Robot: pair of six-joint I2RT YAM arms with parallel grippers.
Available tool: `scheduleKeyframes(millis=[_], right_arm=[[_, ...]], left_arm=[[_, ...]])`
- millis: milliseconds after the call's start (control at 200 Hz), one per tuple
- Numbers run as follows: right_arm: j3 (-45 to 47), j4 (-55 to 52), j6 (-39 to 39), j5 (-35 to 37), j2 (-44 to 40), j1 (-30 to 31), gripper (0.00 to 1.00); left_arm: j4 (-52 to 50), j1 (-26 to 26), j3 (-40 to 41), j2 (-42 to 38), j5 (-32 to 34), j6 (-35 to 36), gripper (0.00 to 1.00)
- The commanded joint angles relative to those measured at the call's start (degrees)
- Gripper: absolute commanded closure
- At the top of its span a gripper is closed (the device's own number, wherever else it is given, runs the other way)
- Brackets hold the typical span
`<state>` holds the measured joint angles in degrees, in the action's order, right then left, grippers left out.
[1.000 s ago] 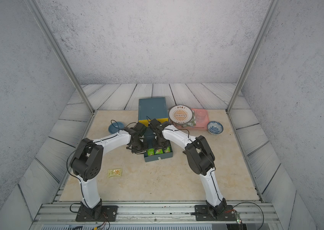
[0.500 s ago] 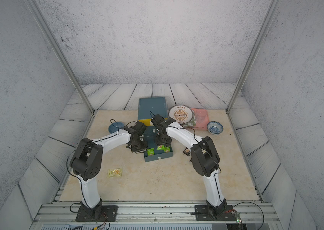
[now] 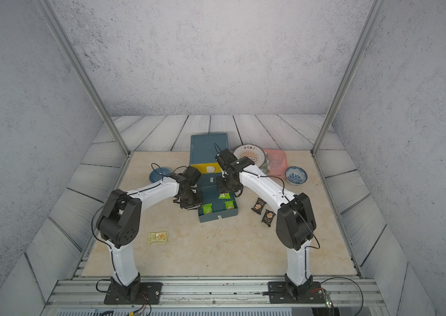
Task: Take the cookies out of the drawer
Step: Place the cookie at the center of the board.
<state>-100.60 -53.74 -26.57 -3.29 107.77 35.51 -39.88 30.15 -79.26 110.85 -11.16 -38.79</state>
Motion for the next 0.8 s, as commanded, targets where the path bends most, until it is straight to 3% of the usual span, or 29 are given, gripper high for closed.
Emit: scheduleKeyframes(millis=[0,285,445,595,796], right_arm=[[1.60,-3.73,0.11,-1.02,-5.17,-2.00,0.71],[13.31,-5.96,3.40,-1.42,-10.98,-11.26,0.68],[24.02,-2.03,1.87,-4.26,-13.35,-11.86,0.68],[30.91,2.62,0.12,-8.12,-13.01,-11.75,0.63],[33.22,3.71,0.92,-9.23,-10.04,-11.66,0.56]], left_arm=[[-0.38,-0.96,-1.11,-0.69,1.05,0.53,0.73],[-0.64,-1.65,-0.39,-4.13,1.00,0.25,0.60],[0.20,-1.94,-0.01,-5.98,0.04,-0.07,0.48],[0.07,-1.94,-0.84,-6.20,-0.62,-0.17,0.47],[-1.10,-2.11,-1.16,-9.01,-0.45,-0.26,0.45]])
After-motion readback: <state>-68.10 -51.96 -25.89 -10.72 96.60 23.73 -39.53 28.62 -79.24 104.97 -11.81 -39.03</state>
